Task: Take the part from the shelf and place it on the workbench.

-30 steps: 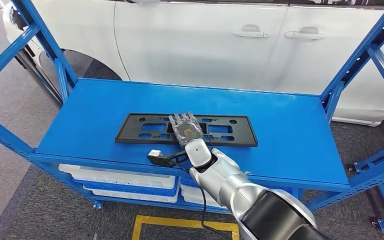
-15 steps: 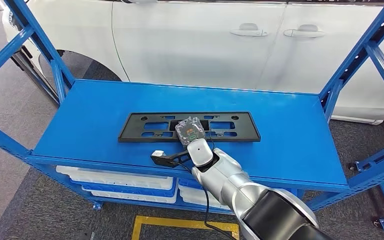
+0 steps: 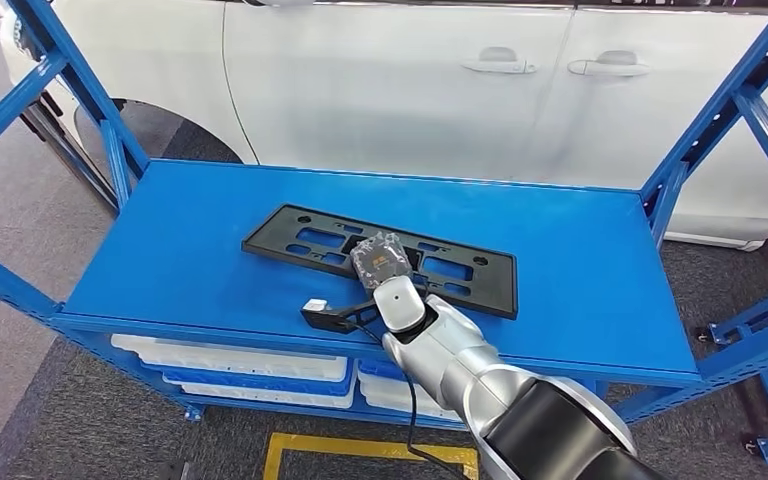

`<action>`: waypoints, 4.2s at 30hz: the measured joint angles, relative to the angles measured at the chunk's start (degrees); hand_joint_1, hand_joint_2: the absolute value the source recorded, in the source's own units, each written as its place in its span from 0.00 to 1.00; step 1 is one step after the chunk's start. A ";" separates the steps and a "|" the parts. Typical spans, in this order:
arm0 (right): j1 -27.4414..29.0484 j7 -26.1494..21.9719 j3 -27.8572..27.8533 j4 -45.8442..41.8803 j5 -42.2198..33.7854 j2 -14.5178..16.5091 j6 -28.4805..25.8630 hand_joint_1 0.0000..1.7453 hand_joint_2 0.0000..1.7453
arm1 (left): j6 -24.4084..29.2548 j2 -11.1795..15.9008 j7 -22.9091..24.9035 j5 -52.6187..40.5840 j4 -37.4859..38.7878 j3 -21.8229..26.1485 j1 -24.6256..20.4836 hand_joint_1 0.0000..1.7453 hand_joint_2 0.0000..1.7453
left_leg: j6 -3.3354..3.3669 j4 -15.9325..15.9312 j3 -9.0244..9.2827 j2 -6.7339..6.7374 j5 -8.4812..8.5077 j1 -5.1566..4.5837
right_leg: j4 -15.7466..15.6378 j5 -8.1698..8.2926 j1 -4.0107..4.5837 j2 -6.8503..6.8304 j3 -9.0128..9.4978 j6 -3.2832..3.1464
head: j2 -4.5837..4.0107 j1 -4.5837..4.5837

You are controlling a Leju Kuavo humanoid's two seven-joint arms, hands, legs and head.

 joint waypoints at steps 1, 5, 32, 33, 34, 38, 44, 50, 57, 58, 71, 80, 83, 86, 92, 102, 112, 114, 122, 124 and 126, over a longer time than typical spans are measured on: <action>-0.04 -0.01 -0.08 0.00 0.00 -0.02 -0.01 0.93 1.00 | 0.01 0.00 -0.11 -0.03 0.00 -0.01 -0.03 0.00 0.00 | 0.36 -0.27 0.15 0.04 0.16 0.15 | 0.85 -0.67 -0.01 -0.02 -0.32 0.32 | 0.00 0.00; 0.18 -0.04 -0.36 0.07 0.01 -0.14 -0.01 0.93 1.00 | 0.02 -0.01 -0.31 -0.08 0.00 -0.02 -0.13 0.00 0.00 | 1.03 -0.63 0.25 0.14 0.37 0.32 | 14.48 -7.33 -0.37 -0.07 -6.74 1.26 | 0.00 0.01; 3.28 -42.41 -14.54 -37.85 -66.85 -0.19 -9.61 0.94 1.00 | -0.86 -0.15 -2.02 5.34 0.00 2.18 -0.34 0.00 1.00 | 0.31 0.56 -0.91 -0.56 0.24 0.49 | 1.80 -1.28 -0.18 -0.31 -1.11 0.84 | 0.00 0.01; 4.58 -43.22 -15.97 -44.34 -78.37 -0.68 -2.57 0.94 1.00 | -0.60 -0.08 -0.82 4.97 0.00 2.32 -0.01 0.00 1.00 | 0.62 0.35 -0.81 -0.67 0.33 0.60 | 4.04 -2.79 -0.21 -0.36 -2.01 1.09 | 0.00 0.01; 6.21 -43.35 -17.18 -50.04 -87.77 -1.32 4.77 0.94 1.00 | -0.38 0.02 0.39 4.53 0.00 2.42 0.42 0.00 1.00 | 0.84 0.30 -0.77 -0.74 0.32 0.55 | 7.54 -4.73 -0.32 -0.32 -3.57 1.27 | 0.00 0.02; 15.45 -45.39 -19.26 -69.20 -103.46 -4.79 25.73 0.94 1.00 | 0.21 0.48 3.34 3.45 0.00 2.62 2.51 0.00 1.00 | 1.22 0.55 -0.72 -0.79 -0.03 0.25 | 16.14 -6.96 -0.43 -0.32 -7.97 1.50 | 0.00 0.02; 22.89 -46.79 -19.26 -85.98 -106.69 -7.15 32.86 0.94 1.00 | 1.03 0.77 3.63 3.33 0.00 3.02 4.00 0.00 1.00 | 0.29 1.27 -0.48 -0.63 -1.01 -0.27 | 0.86 -0.38 0.07 -0.30 -0.78 0.07 | 0.00 -0.01; 25.14 -43.11 -18.06 -90.81 -111.28 -8.34 35.09 0.94 1.00 | 0.95 1.01 3.26 3.02 0.00 3.09 3.96 0.00 1.00 | -1.56 10.78 -4.28 -0.21 -6.91 0.05 | -0.20 0.14 -0.59 -0.45 -0.16 -1.26 | 0.00 -0.01; 31.57 -45.99 -13.07 -90.34 -109.39 -9.57 39.72 0.94 1.00 | 0.92 1.08 3.12 3.05 0.00 3.37 3.93 0.00 1.00 | -1.17 3.22 0.20 -0.12 -2.54 0.09 | -0.08 0.09 -0.39 -0.39 0.04 -0.91 | 0.00 0.00; 32.57 -47.05 -12.36 -90.16 -108.23 -9.70 39.97 0.94 1.00 | 0.93 1.10 3.13 3.01 0.00 3.37 3.96 0.00 1.00 | -0.80 1.03 1.29 -0.13 -2.01 -0.05 | -0.08 0.11 -0.31 -0.38 0.07 -0.65 | 0.00 0.00; 41.45 -53.28 -9.12 -87.04 -94.77 -10.80 36.54 0.94 1.00 | 0.01 1.26 3.67 3.04 0.00 4.76 4.70 0.00 1.00 | 1.13 0.39 0.36 -0.02 -0.45 0.18 | 8.42 -5.05 -0.94 -0.35 -1.49 1.37 | 0.00 0.02; 41.61 -53.40 -9.20 -86.66 -96.02 -11.58 38.81 0.94 1.00 | -0.58 1.04 4.01 3.63 0.03 5.64 4.79 0.00 1.00 | -1.67 7.54 -3.08 -0.06 -5.25 0.31 | -0.09 -0.69 -0.81 -0.49 1.07 -1.42 | 0.00 -0.01; 41.58 -53.41 -9.23 -86.19 -95.96 -11.72 38.93 0.94 1.00 | -0.88 0.98 3.93 3.70 0.04 5.98 4.83 0.00 1.00 | -2.04 17.03 -6.06 -0.04 -10.24 0.42 | -0.05 0.32 -0.54 -0.58 -0.34 -1.57 | 0.00 -0.01; 41.38 -53.41 -9.22 -85.69 -96.10 -11.90 38.90 0.94 1.00 | -0.89 0.98 4.08 3.69 0.04 6.17 4.82 0.00 1.00 | -1.43 9.30 -0.11 -0.04 -7.20 0.34 | -0.03 1.32 -0.33 -0.56 -1.37 -1.38 | 0.00 -0.01; 41.02 -53.40 -8.92 -84.87 -97.27 -12.65 39.53 0.94 1.00 | -0.21 0.84 5.31 3.03 0.07 6.21 4.79 0.00 1.00 | 0.57 -0.65 4.90 0.00 -3.86 -0.27 | -0.14 2.81 -0.26 -0.50 -1.99 0.50 | 0.00 0.00; 41.39 -53.41 -8.82 -83.88 -97.18 -13.91 39.57 0.94 1.00 | 0.04 0.24 5.42 2.94 0.17 6.21 5.01 0.00 1.00 | 1.13 0.58 -0.57 0.34 -0.05 0.01 | 6.40 -5.25 -0.79 -0.36 1.33 1.55 | 0.00 0.01; 40.54 -53.41 -8.66 -84.08 -95.46 -13.35 39.99 0.94 1.00 | -0.15 0.38 5.18 1.93 0.17 6.28 4.91 0.00 1.00 | -2.03 12.65 -5.49 0.18 -8.20 0.34 | 0.12 -1.30 -0.63 -0.48 1.61 -1.60 | 0.00 -0.01; 40.51 -53.41 -8.68 -84.20 -95.20 -13.33 39.76 0.94 1.00 | -0.44 0.39 5.05 1.32 0.17 6.22 4.86 0.00 1.00 | -2.26 16.40 -5.55 0.18 -9.69 0.40 | 0.24 -0.44 -0.53 -0.53 0.44 -1.56 | 0.00 -0.01; 40.53 -53.51 -11.26 -87.61 -97.92 -10.61 40.72 0.94 1.00 | -0.62 0.68 4.57 -0.02 0.17 5.86 3.74 0.00 1.00 | 0.07 -0.26 5.51 0.09 -4.54 -0.24 | 0.33 2.59 -0.44 -0.49 -1.77 0.39 | 0.00 0.00; 40.54 -53.55 -12.24 -88.23 -98.21 -9.90 40.76 0.94 1.00 | -0.62 0.70 4.52 -0.08 0.17 5.81 3.61 0.00 1.00 | 0.88 -0.85 4.98 0.35 -3.40 0.01 | 1.50 1.24 -0.49 -0.38 -2.46 1.02 | 0.00 0.01; 40.60 -53.55 -12.96 -88.57 -98.30 -9.55 40.86 0.94 1.00 | -0.62 0.71 4.50 -0.14 0.17 5.79 3.45 0.00 1.00 | 1.45 -1.08 3.85 0.58 -2.11 0.11 | 6.97 -3.73 -0.63 -0.33 -4.45 1.44 | 0.00 0.01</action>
